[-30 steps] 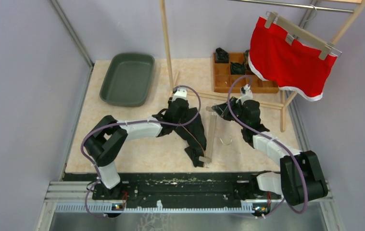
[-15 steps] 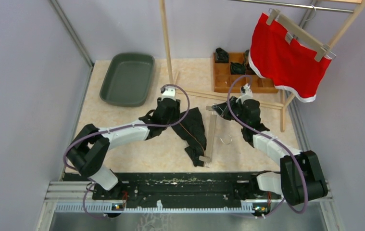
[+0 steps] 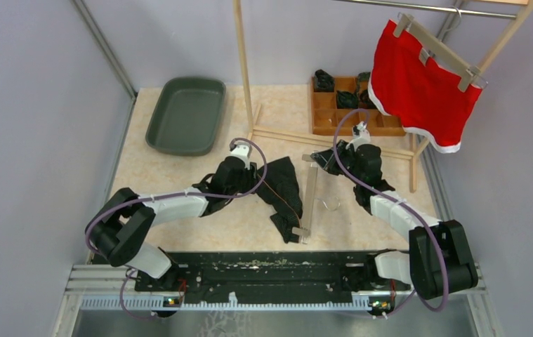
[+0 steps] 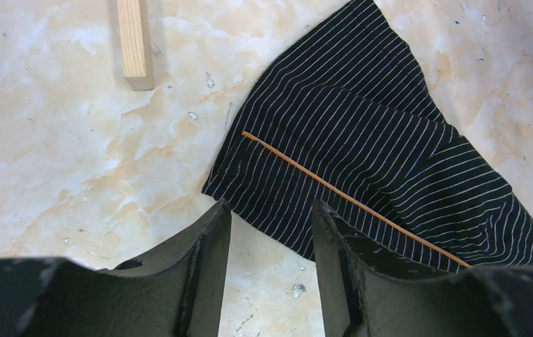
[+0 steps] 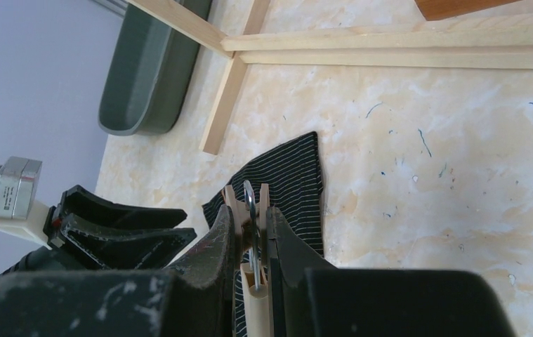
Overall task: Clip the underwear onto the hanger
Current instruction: Clamp the underwear onto the hanger.
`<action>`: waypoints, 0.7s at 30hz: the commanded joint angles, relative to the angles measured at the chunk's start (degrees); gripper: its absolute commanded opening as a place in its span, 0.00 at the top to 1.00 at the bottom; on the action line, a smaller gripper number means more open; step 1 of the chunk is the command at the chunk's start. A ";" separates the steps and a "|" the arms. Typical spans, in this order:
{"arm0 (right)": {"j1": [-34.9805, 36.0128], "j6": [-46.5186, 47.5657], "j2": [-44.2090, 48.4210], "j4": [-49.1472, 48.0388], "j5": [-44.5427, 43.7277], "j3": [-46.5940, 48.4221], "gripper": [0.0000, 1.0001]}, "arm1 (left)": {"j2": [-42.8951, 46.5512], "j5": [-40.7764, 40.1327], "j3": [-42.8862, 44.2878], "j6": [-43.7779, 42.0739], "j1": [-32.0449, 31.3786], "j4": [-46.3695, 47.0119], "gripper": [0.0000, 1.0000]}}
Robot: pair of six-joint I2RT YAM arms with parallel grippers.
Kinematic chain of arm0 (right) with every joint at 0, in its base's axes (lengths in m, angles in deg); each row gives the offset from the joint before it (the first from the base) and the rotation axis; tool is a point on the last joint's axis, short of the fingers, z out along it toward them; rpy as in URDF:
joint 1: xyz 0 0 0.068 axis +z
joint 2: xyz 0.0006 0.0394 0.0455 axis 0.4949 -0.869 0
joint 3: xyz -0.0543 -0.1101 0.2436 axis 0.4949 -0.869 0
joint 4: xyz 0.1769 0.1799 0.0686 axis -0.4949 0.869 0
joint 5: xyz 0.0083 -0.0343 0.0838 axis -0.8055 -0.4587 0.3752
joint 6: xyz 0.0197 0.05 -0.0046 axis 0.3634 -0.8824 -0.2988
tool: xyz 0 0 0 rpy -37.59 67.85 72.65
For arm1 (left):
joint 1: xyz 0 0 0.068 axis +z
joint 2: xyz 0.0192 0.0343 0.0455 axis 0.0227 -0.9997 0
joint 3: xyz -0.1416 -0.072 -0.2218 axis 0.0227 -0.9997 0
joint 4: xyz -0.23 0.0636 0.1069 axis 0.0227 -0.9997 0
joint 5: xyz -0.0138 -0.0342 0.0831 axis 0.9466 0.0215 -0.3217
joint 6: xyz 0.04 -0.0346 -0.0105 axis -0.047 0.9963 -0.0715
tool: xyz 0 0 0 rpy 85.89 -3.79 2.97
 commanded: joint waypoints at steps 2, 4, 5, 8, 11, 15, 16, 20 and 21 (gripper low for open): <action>-0.22 0.72 1.43 -3.13 1.14 1.88 1.00 | -1.54 0.32 1.37 -0.10 0.29 2.44 0.47; -0.25 0.69 1.58 -3.10 1.14 1.93 1.00 | -2.70 -0.31 1.74 -0.02 0.29 2.77 0.47; -0.21 0.70 1.70 -3.01 1.14 1.95 1.00 | -3.21 -0.88 2.03 0.11 0.29 2.70 0.47; -0.31 0.72 1.90 -2.99 1.22 1.92 1.00 | -4.37 -1.90 2.50 0.46 0.66 3.01 0.46; -0.32 0.73 1.99 -2.82 1.35 1.84 1.00 | -5.39 -2.43 3.07 0.60 1.03 3.30 0.46; -0.55 0.73 1.86 -3.00 1.64 1.65 1.00 | -6.91 -2.38 3.72 0.75 1.80 3.80 0.46; -0.63 0.71 1.81 -3.13 1.69 1.62 1.00 | -7.22 -2.13 3.83 0.80 1.99 3.97 0.46; -0.90 0.64 1.72 -3.35 1.89 1.51 1.00 | -9.16 -1.15 4.76 1.02 2.61 4.07 0.46; -1.02 0.64 1.65 -3.40 1.98 1.47 1.00 | -9.50 -1.06 4.82 1.01 2.72 4.16 0.46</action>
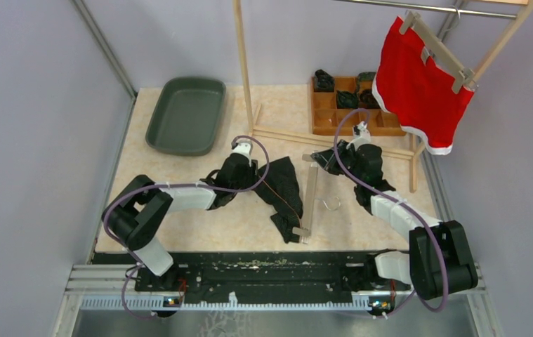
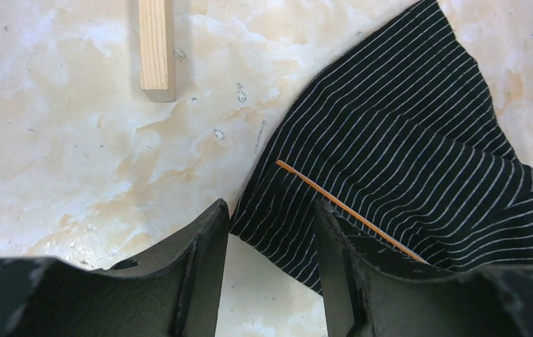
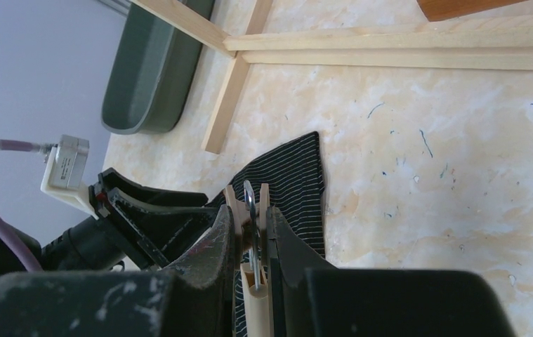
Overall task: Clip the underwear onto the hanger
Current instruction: Clamp the underwear onto the hanger.
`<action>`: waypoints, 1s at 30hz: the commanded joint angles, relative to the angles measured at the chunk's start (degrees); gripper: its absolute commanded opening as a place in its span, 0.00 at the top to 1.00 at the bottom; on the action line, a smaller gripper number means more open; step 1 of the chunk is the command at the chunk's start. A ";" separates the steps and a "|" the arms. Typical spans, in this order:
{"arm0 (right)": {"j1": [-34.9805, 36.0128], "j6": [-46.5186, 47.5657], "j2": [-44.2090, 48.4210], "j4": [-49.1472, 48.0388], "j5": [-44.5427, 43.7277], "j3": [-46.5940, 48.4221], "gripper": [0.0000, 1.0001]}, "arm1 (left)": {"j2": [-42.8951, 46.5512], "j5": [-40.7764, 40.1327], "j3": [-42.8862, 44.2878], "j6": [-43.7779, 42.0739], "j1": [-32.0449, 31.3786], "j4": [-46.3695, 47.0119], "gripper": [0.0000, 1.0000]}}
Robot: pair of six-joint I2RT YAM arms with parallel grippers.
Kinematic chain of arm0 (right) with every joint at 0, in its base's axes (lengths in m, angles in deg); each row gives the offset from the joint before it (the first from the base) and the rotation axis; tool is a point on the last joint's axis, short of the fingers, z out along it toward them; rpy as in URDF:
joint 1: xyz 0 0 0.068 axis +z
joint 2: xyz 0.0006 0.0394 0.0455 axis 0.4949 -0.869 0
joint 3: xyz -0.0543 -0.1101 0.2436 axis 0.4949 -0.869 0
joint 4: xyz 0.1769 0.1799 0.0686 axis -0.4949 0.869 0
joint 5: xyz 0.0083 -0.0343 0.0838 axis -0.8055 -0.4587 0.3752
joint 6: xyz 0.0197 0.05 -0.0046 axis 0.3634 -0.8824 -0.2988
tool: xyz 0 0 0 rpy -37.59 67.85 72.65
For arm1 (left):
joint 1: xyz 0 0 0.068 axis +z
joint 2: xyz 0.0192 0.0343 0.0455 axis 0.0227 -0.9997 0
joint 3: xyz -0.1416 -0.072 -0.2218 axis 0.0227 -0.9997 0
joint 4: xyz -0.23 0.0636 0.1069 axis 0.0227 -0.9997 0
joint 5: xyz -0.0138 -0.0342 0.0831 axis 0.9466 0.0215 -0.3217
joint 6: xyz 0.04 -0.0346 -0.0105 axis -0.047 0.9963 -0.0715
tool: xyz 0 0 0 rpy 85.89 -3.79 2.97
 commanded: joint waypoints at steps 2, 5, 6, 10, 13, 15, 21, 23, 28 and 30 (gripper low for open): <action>-0.83 0.62 1.42 -3.46 1.18 1.51 1.00 | -2.05 0.69 1.95 0.83 0.83 1.84 0.46; -0.98 0.64 1.36 -3.51 1.37 1.51 1.00 | -2.49 1.00 1.94 0.88 0.96 1.95 0.49; -1.01 0.59 1.39 -3.55 1.33 1.44 1.00 | -2.51 1.15 1.83 0.87 1.04 1.86 0.51; -1.16 0.46 1.62 -3.62 1.28 1.35 1.00 | -2.10 1.78 1.60 1.00 1.05 1.84 0.61; -1.10 0.38 1.71 -3.69 1.36 1.39 1.00 | -1.49 1.80 1.57 0.91 1.05 1.77 0.72; -1.13 0.37 1.83 -3.68 1.44 1.40 1.00 | -0.73 1.88 1.80 0.77 1.05 1.61 0.76; -1.16 0.53 2.59 -3.55 1.84 1.86 1.00 | 1.88 1.88 3.52 -0.35 1.05 0.46 1.00; -1.22 0.79 2.93 -3.84 2.52 1.96 1.00 | 2.92 1.94 4.26 -0.70 1.05 0.36 1.00; -1.20 1.90 3.04 -5.70 5.90 2.41 1.00 | 4.69 2.53 6.45 -2.02 1.04 0.52 1.00; -1.19 2.36 2.99 -7.08 7.75 2.60 1.00 | 4.84 3.27 7.63 -2.77 1.05 0.90 1.00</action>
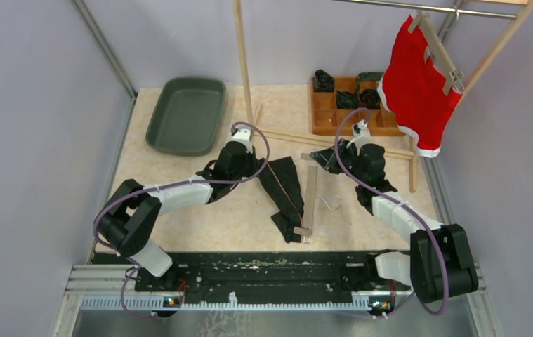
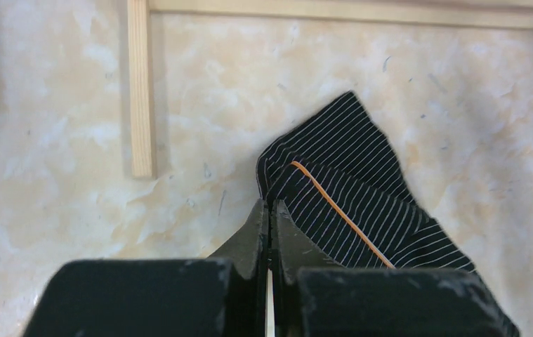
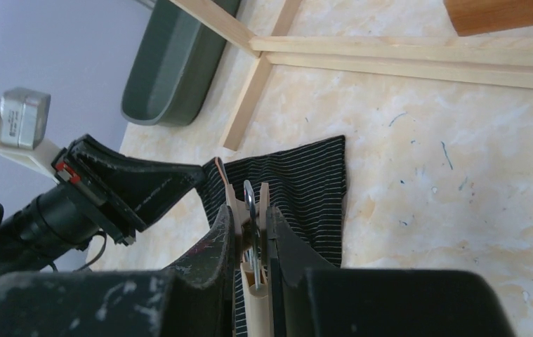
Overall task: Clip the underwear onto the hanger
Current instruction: Clamp the underwear onto the hanger.
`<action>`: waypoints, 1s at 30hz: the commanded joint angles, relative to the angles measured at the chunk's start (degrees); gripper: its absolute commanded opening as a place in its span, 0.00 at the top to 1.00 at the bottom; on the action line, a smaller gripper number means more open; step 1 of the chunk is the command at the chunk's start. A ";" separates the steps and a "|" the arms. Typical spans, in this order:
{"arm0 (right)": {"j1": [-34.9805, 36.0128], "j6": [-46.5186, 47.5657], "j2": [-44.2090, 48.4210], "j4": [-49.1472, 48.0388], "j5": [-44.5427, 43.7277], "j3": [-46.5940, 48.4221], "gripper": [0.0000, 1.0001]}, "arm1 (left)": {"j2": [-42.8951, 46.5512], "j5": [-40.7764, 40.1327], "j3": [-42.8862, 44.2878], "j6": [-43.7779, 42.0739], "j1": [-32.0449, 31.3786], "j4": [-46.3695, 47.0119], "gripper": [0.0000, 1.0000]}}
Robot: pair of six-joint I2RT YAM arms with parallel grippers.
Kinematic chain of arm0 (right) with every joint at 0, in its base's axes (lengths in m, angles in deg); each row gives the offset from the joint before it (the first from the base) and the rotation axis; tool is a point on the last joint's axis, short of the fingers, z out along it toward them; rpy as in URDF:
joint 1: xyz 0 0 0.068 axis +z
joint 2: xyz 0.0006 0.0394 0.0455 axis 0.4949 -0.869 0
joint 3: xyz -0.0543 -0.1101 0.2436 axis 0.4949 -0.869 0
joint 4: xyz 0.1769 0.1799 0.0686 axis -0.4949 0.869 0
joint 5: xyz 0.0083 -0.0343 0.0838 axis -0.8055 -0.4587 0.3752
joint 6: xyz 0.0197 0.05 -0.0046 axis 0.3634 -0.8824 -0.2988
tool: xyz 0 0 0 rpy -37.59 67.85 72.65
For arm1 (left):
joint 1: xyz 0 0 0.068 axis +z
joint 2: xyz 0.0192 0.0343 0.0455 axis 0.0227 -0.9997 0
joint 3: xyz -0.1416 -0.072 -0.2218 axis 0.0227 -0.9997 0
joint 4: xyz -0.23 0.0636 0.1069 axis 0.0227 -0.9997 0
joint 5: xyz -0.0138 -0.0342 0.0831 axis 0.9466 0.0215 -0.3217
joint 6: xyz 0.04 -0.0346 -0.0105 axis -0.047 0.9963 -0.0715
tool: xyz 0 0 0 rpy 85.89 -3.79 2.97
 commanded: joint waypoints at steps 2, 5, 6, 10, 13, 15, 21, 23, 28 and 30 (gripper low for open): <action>-0.39 1.90 1.59 -7.01 6.25 2.98 1.00 | 1.75 2.47 4.37 -2.81 0.22 1.91 1.00; -0.42 2.56 1.07 -8.00 8.97 3.86 1.00 | 1.34 4.22 5.99 -4.45 0.20 4.46 1.00; -0.37 2.78 0.85 -8.12 9.74 4.11 1.00 | 1.24 4.82 6.61 -4.84 0.22 4.98 1.00; -0.39 3.61 0.11 -8.02 11.31 5.41 1.00 | 0.64 7.30 9.00 -6.02 0.22 6.52 1.00; -0.39 3.94 -0.55 -7.80 12.19 6.24 1.00 | 0.15 9.41 10.38 -6.49 0.22 8.03 1.00; -0.31 3.85 -1.25 -7.92 12.93 6.67 1.00 | -0.16 10.54 11.06 -6.73 0.17 9.02 1.00; -0.34 3.73 -2.74 -8.70 14.61 7.20 1.00 | -1.93 13.17 13.94 -7.06 0.22 9.89 1.00; -0.36 3.79 -3.05 -8.82 15.03 7.35 1.00 | -2.09 13.42 14.42 -7.10 0.21 9.82 1.00; -0.30 3.93 -3.72 -8.62 15.28 7.63 1.00 | -2.08 14.63 14.69 -7.50 0.16 10.40 1.00; -0.32 3.87 -4.00 -8.24 15.22 7.83 1.00 | -1.97 15.17 14.43 -7.52 0.16 10.85 1.00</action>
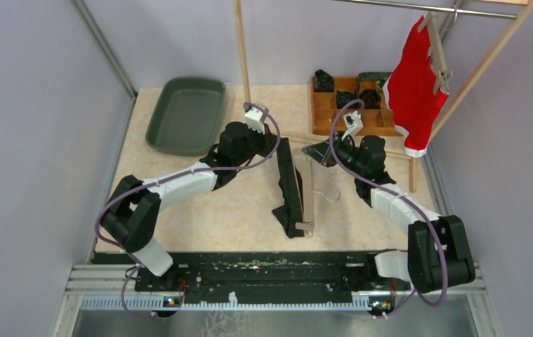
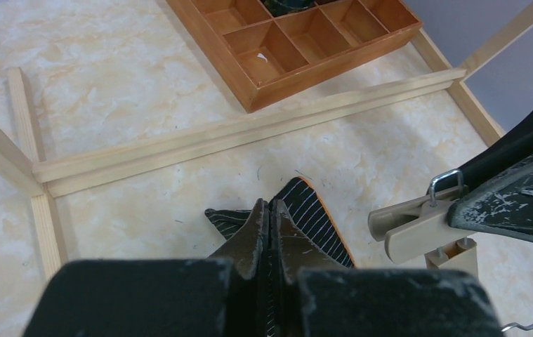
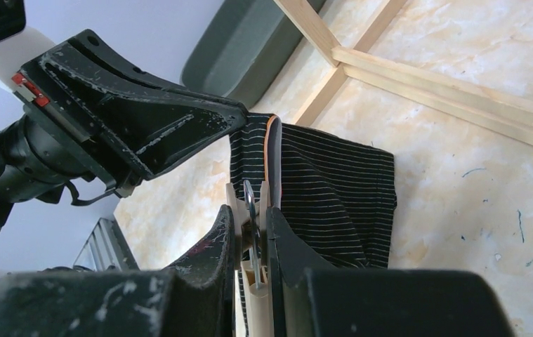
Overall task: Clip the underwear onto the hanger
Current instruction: Clamp the underwear onto the hanger.
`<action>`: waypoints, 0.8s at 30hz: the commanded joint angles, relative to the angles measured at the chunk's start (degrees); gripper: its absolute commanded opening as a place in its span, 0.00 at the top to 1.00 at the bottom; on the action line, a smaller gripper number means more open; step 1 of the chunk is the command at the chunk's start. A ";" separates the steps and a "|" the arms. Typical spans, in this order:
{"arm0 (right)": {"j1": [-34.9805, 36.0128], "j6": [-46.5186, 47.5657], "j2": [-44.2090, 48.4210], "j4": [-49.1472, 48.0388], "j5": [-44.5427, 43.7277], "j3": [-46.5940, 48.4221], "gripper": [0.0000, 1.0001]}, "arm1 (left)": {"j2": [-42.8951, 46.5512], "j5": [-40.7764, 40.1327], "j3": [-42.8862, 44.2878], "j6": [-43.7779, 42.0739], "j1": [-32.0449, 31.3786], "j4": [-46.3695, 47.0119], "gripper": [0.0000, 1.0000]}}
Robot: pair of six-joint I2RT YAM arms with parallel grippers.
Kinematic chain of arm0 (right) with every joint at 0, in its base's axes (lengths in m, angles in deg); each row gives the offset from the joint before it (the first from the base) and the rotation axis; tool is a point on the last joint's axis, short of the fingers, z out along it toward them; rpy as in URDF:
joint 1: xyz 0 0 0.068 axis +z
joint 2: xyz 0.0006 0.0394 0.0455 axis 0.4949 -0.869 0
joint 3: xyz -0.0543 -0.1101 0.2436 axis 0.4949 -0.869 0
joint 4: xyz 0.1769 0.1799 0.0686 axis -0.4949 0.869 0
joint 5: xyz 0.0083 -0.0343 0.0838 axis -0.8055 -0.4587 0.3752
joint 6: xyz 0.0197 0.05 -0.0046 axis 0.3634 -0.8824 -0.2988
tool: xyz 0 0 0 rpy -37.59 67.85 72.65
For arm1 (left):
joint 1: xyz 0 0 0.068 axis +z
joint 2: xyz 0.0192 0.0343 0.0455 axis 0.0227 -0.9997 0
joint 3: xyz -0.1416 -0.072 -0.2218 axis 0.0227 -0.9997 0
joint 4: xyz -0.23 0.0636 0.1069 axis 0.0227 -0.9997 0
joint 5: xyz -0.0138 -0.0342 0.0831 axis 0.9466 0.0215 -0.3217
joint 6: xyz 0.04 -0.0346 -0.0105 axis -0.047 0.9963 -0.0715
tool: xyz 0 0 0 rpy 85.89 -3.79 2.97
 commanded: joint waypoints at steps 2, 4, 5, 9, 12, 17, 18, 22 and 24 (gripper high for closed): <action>-0.20 0.61 -0.85 -2.35 1.93 3.46 1.00 | 0.15 1.86 1.77 -1.17 0.15 3.98 1.00; -0.22 0.49 -1.00 -1.92 1.55 3.69 1.00 | 0.35 2.47 1.33 -1.28 0.15 4.38 1.00; -0.22 0.46 -1.16 -1.79 1.52 3.89 1.00 | 0.52 2.86 0.98 -1.29 0.20 4.87 1.00; -0.26 0.39 -1.37 -1.25 1.26 4.41 1.00 | 1.23 4.01 -0.58 -1.32 0.15 6.86 1.00; -0.26 0.37 -1.41 -0.50 0.87 4.69 1.00 | 1.99 4.63 -1.80 -1.46 0.16 8.28 1.00; -0.24 0.26 -0.87 -0.09 0.02 4.70 1.00 | 2.65 4.80 -2.56 -1.79 0.15 8.89 1.00; -0.21 0.34 -0.68 0.19 -0.27 4.70 1.00 | 2.76 4.80 -2.63 -1.86 0.15 8.97 1.00; -0.24 1.02 -0.68 1.43 -0.31 5.13 1.00 | 3.43 4.85 -3.63 -1.83 0.15 10.14 1.00; -0.24 1.10 -0.71 1.77 -0.32 5.29 1.00 | 3.70 4.79 -3.87 -1.77 0.15 10.52 1.00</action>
